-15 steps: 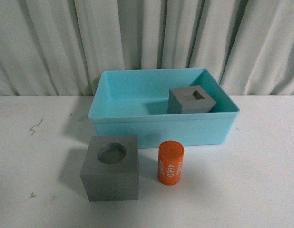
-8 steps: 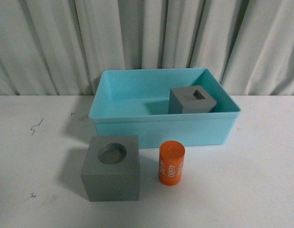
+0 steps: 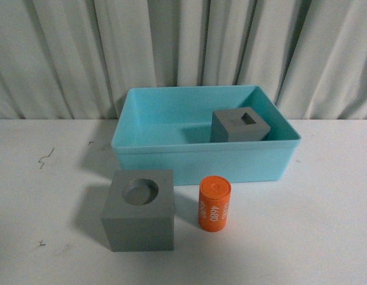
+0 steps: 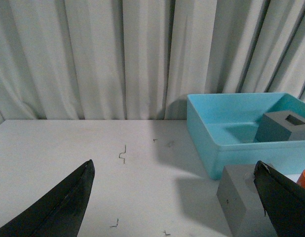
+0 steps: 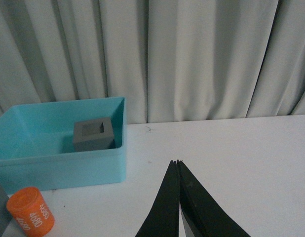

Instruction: Place gray and orange parts in blue box

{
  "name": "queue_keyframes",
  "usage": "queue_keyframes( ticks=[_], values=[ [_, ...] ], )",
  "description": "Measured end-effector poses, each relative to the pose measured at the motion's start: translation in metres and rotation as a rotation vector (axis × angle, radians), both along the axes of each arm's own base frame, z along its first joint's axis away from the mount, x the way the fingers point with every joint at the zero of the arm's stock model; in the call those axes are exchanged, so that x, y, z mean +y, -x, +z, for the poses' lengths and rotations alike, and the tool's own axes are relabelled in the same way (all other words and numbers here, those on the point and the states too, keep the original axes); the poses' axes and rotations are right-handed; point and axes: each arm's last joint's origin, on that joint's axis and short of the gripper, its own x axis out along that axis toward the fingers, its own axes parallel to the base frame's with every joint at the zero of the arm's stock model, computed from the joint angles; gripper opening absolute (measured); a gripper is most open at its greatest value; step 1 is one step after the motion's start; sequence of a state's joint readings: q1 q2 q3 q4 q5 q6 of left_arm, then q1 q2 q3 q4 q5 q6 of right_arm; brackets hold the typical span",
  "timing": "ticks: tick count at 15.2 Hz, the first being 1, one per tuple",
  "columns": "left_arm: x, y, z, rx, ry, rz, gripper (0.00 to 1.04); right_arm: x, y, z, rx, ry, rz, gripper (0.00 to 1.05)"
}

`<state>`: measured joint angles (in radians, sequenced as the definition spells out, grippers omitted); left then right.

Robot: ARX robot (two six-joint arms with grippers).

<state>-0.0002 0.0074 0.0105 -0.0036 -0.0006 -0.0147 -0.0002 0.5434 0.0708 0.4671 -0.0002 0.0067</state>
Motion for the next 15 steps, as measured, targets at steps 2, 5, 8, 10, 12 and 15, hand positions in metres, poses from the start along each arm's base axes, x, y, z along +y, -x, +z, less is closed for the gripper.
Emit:
queue_keyframes(
  ticks=[2, 5, 8, 10, 12, 15],
  values=[
    [0.000, 0.000, 0.000, 0.000, 0.000, 0.000, 0.98, 0.000, 0.005, -0.003, -0.001, 0.000, 0.000, 0.02],
    [0.000, 0.000, 0.000, 0.000, 0.000, 0.000, 0.98, 0.000, 0.012, -0.009, -0.034, 0.000, 0.000, 0.02],
    [0.000, 0.000, 0.000, 0.000, 0.000, 0.000, 0.98, 0.000, 0.018, -0.010, -0.026, 0.000, 0.000, 0.02],
    [0.000, 0.000, 0.000, 0.000, 0.000, 0.000, 0.98, 0.000, 0.021, -0.011, -0.016, 0.000, 0.000, 0.02],
    [0.000, 0.000, 0.000, 0.000, 0.000, 0.000, 0.98, 0.000, 0.024, -0.011, -0.022, 0.000, 0.000, 0.02],
    [0.000, 0.000, 0.000, 0.000, 0.000, 0.000, 0.98, 0.000, 0.027, -0.011, -0.019, 0.000, 0.000, 0.02]
  ],
)
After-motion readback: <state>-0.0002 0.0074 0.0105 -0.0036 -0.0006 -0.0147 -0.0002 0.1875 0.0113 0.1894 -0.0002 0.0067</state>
